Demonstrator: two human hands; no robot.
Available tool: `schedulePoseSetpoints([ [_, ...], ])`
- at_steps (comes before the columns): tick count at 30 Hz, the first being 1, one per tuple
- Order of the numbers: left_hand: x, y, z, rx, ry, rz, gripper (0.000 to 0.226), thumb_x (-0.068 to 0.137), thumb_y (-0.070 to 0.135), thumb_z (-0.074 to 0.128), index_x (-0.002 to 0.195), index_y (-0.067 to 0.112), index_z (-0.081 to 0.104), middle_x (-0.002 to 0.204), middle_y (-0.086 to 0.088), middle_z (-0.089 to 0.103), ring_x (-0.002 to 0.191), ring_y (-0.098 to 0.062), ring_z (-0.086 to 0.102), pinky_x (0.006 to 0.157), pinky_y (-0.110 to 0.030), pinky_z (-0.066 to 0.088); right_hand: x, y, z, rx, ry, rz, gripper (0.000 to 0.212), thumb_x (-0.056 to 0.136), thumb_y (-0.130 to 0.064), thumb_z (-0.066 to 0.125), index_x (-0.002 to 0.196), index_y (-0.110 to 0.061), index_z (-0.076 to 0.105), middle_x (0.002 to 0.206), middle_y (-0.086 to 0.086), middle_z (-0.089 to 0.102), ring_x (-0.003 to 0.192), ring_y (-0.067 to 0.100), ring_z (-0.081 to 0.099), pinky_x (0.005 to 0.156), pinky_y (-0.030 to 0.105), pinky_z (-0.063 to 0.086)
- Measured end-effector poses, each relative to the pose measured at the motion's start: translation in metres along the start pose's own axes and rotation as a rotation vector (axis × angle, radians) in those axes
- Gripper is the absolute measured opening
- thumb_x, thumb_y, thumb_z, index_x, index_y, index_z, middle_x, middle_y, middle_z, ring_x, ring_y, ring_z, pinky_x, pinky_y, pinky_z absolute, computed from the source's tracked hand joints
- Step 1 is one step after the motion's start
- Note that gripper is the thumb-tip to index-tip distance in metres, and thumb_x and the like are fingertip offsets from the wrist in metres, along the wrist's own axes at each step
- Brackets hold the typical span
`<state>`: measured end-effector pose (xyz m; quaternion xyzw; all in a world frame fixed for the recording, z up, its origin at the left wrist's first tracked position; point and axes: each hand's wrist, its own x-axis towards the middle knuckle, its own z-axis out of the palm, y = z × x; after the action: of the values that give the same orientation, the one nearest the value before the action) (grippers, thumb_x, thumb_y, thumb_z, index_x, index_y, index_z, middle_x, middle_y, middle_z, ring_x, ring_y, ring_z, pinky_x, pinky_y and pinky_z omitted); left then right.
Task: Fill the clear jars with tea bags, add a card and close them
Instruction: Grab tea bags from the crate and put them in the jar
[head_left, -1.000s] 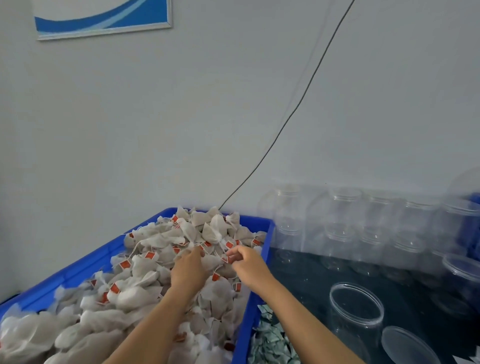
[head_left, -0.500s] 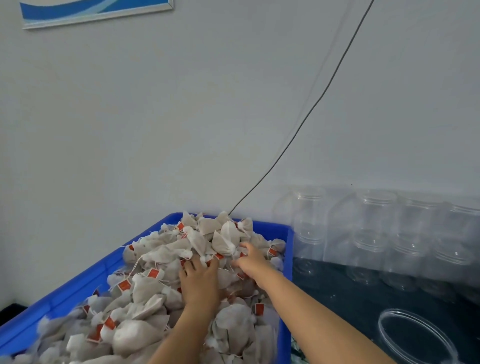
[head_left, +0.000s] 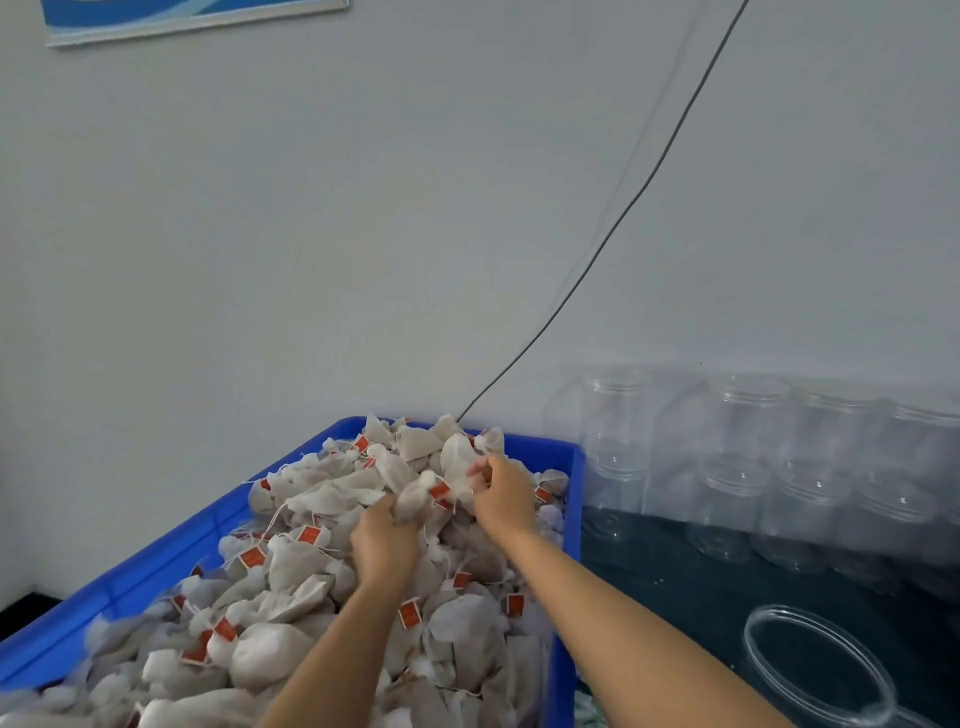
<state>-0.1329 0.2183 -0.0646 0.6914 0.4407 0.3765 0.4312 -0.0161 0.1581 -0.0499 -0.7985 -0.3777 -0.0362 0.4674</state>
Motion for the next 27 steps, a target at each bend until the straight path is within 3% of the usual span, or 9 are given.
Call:
schedulePoseSetpoints([
  [3, -0.001, 0.014, -0.014, -0.408, 0.024, -0.191, 0.025, 0.093, 0.03, 0.061, 0.105, 0.008, 0.058, 0.088, -0.005, 0.062, 0.078, -0.021, 0.06, 0.07, -0.036, 0.051, -0.001, -0.011, -0.018, 0.144, 0.031, 0.027, 0.021, 0.097, -0.006, 0.042, 0.103, -0.016, 0.06, 0.098, -0.007, 0.058, 0.082, 0.006, 0.055, 0.066, 0.013, 0.04],
  [7, -0.01, 0.029, -0.032, -0.868, -0.136, -0.361, 0.022, 0.096, 0.027, 0.057, 0.113, 0.016, 0.049, 0.105, -0.009, 0.06, 0.097, -0.026, 0.059, 0.091, -0.046, 0.051, -0.009, -0.016, -0.045, 0.232, -0.034, -0.008, 0.027, 0.101, -0.006, 0.035, 0.104, -0.011, 0.062, 0.107, -0.007, 0.058, 0.096, 0.004, 0.052, 0.079, 0.014, 0.04],
  [9, -0.017, 0.034, -0.037, -0.985, -0.287, -0.361, 0.022, 0.099, 0.024, 0.051, 0.116, 0.011, 0.052, 0.109, -0.012, 0.063, 0.098, -0.026, 0.062, 0.079, -0.043, 0.054, -0.016, -0.016, -0.056, 0.248, -0.134, -0.039, 0.028, 0.104, -0.013, 0.035, 0.107, -0.01, 0.062, 0.108, -0.007, 0.059, 0.089, -0.001, 0.051, 0.073, 0.01, 0.038],
  [11, -0.023, 0.038, -0.039, -1.02, -0.377, -0.348, 0.02, 0.1, 0.024, 0.05, 0.114, 0.011, 0.057, 0.097, -0.011, 0.07, 0.085, -0.023, 0.068, 0.066, -0.04, 0.057, -0.024, -0.016, -0.062, 0.229, -0.224, -0.073, 0.028, 0.104, -0.023, 0.039, 0.11, -0.011, 0.063, 0.106, -0.004, 0.062, 0.086, 0.0, 0.053, 0.072, 0.012, 0.039],
  [15, -0.037, 0.045, -0.035, -0.891, -0.494, -0.284, 0.02, 0.098, 0.026, 0.052, 0.104, 0.012, 0.065, 0.079, -0.007, 0.074, 0.065, -0.018, 0.071, 0.06, -0.034, 0.058, -0.043, -0.021, -0.071, 0.351, -0.306, -0.052, 0.036, 0.097, -0.034, 0.052, 0.113, -0.004, 0.063, 0.106, 0.008, 0.066, 0.091, 0.019, 0.061, 0.075, 0.024, 0.05],
  [17, -0.046, 0.052, -0.028, -0.768, -0.551, -0.191, 0.024, 0.098, 0.025, 0.051, 0.108, 0.009, 0.067, 0.084, -0.008, 0.075, 0.069, -0.017, 0.071, 0.063, -0.032, 0.055, -0.052, -0.025, -0.074, 0.378, -0.383, -0.074, 0.037, 0.093, -0.039, 0.058, 0.119, -0.012, 0.06, 0.112, -0.003, 0.062, 0.104, 0.013, 0.059, 0.089, 0.026, 0.05],
  [21, -0.059, 0.066, -0.012, -0.306, -0.417, 0.108, 0.025, 0.097, 0.008, 0.045, 0.122, 0.006, 0.052, 0.09, -0.012, 0.064, 0.067, -0.014, 0.06, 0.047, -0.015, 0.046, -0.06, -0.034, -0.078, 0.409, -0.35, -0.111, 0.04, 0.091, -0.045, 0.058, 0.118, -0.015, 0.061, 0.107, -0.001, 0.068, 0.1, 0.013, 0.065, 0.088, 0.03, 0.054],
  [24, -0.066, 0.068, -0.008, -0.108, -0.427, 0.289, 0.023, 0.095, 0.001, 0.048, 0.117, -0.001, 0.048, 0.115, -0.03, 0.051, 0.086, -0.025, 0.055, 0.06, -0.021, 0.047, -0.067, -0.035, -0.081, 0.46, -0.317, -0.101, 0.034, 0.087, -0.053, 0.056, 0.1, -0.022, 0.064, 0.088, -0.004, 0.071, 0.082, 0.006, 0.068, 0.071, 0.018, 0.054],
  [27, -0.084, 0.072, -0.01, -0.139, -0.416, 0.36, 0.032, 0.089, -0.003, 0.055, 0.119, 0.005, 0.05, 0.12, -0.021, 0.05, 0.105, -0.025, 0.057, 0.081, -0.032, 0.055, -0.072, -0.033, -0.089, 0.537, -0.273, -0.06, 0.029, 0.09, -0.047, 0.059, 0.098, -0.02, 0.067, 0.08, -0.006, 0.072, 0.077, 0.004, 0.069, 0.065, 0.014, 0.051],
])
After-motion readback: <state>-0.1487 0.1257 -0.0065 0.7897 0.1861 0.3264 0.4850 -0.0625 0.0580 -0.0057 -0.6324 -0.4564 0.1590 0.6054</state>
